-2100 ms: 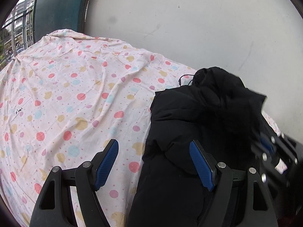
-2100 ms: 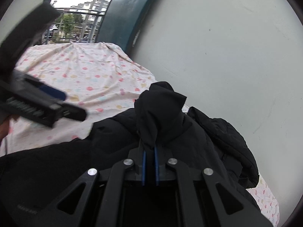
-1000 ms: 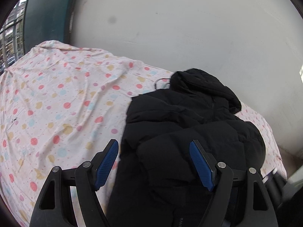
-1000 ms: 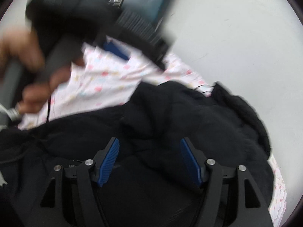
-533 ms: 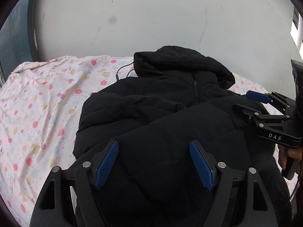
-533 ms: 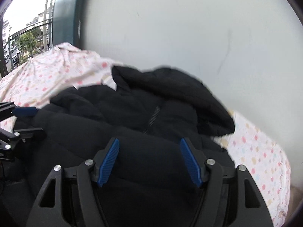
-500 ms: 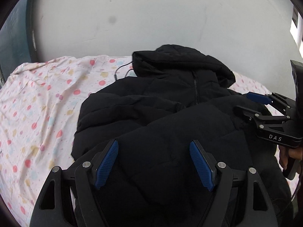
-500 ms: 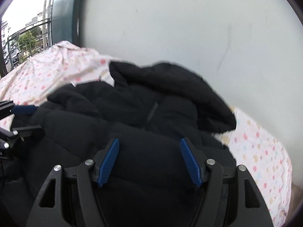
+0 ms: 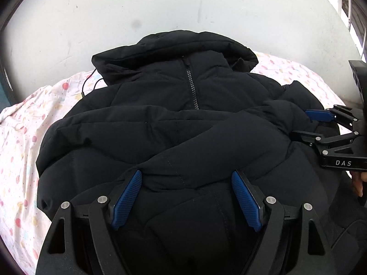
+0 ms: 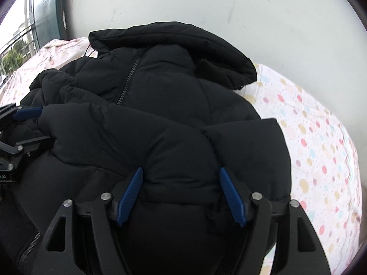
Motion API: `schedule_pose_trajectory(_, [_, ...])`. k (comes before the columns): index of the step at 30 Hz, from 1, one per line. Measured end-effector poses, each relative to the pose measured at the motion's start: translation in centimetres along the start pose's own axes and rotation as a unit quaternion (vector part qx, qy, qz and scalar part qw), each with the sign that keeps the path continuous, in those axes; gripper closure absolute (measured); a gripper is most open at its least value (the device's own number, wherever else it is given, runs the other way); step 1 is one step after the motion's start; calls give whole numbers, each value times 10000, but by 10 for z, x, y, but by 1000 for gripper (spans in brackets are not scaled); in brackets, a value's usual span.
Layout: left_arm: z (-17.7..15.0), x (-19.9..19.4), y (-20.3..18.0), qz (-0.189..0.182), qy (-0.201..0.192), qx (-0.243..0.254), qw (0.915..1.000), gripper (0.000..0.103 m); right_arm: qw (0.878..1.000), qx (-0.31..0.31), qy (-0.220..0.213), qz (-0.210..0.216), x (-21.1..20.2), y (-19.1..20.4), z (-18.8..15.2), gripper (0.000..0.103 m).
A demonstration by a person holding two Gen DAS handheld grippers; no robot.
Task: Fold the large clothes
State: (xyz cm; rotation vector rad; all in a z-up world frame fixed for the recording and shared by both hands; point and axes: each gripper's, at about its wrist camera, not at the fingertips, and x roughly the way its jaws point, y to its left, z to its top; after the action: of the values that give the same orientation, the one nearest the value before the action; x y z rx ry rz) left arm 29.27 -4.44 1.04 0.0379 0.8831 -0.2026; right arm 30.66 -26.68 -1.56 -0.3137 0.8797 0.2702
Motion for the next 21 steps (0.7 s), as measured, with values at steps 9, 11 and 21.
schedule_pose_trajectory(9, [-7,-57,-8,119,-446,159,9988,24,9974,3,-705,163,-69,-1,2,35])
schedule_pose_trajectory(11, [-8,-68,-14,138,-543,277,9980,24,9966,-78,-797,204,-84,2,1,35])
schedule_pose_trajectory(21, [-21,-80,-20,167,-534,370,9978,24,9967,-139,-760,249,-100,10,-10,35])
